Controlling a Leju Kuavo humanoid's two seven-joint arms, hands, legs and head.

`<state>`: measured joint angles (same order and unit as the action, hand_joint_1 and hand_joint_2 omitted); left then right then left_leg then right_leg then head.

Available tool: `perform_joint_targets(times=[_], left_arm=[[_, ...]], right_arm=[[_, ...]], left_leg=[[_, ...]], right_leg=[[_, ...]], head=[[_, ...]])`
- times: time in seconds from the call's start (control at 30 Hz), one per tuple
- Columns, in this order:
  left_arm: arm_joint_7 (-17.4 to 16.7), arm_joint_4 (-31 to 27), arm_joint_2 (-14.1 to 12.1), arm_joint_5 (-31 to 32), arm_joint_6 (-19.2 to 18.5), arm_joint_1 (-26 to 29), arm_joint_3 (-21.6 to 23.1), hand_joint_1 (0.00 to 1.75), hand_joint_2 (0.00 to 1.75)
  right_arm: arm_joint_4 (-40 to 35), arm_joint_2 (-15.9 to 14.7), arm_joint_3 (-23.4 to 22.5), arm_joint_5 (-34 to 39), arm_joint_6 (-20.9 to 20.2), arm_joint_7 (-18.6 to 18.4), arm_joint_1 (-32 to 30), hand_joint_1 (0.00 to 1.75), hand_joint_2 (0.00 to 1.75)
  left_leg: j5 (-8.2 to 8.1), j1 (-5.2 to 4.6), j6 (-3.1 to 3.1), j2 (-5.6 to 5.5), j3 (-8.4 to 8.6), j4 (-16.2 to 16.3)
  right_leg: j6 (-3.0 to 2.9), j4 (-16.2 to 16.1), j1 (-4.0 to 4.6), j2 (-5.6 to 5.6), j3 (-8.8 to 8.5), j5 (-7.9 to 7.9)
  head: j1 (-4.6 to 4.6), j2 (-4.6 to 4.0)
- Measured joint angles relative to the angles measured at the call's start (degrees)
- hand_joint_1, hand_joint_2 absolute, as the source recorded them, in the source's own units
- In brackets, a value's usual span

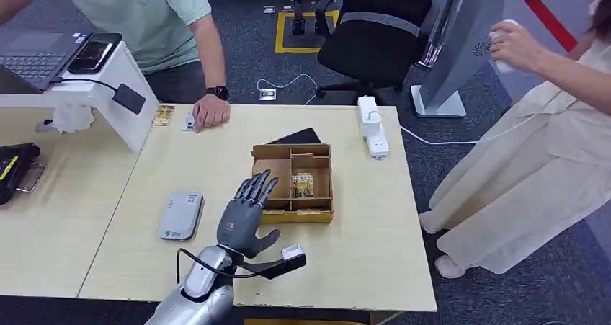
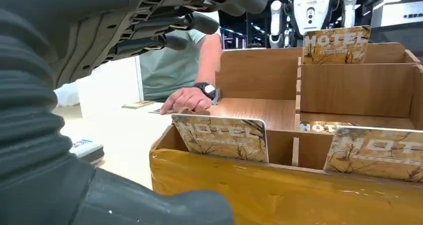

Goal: Pass the card to the sensor for recognition and then transmit it.

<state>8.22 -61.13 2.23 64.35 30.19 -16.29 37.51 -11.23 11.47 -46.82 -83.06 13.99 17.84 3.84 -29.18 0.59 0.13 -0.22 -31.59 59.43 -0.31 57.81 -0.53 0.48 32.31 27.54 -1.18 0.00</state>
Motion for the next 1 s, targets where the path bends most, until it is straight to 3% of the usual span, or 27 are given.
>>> perform_joint_targets(times=[0.43,1.0], left_arm=[[-0.5,1.2,0.9,1.2,2.9,-0.2,0.0,0.0,1.75],[-0.4,2.8,1.7,0.9,1.7,-0.4,0.0,0.0,1.75]], right_arm=[[0.0,0.0,0.3,0.1,0.1,0.0,0.0,0.0,1.75],[0.0,0.0,0.4,0.1,-0.2,0.0,0.0,0.0,1.75]], left_leg=[[0.0,0.0,0.0,0.0,0.0,0.0],[0.0,0.0,0.0,0.0,0.0,0.0]], right_leg=[[0.0,0.0,0.0,0.0,0.0,0.0],[0.01,0.0,0.0,0.0,0.0,-0.01]], head=[[0.0,0.0],[0.0,-0.02]])
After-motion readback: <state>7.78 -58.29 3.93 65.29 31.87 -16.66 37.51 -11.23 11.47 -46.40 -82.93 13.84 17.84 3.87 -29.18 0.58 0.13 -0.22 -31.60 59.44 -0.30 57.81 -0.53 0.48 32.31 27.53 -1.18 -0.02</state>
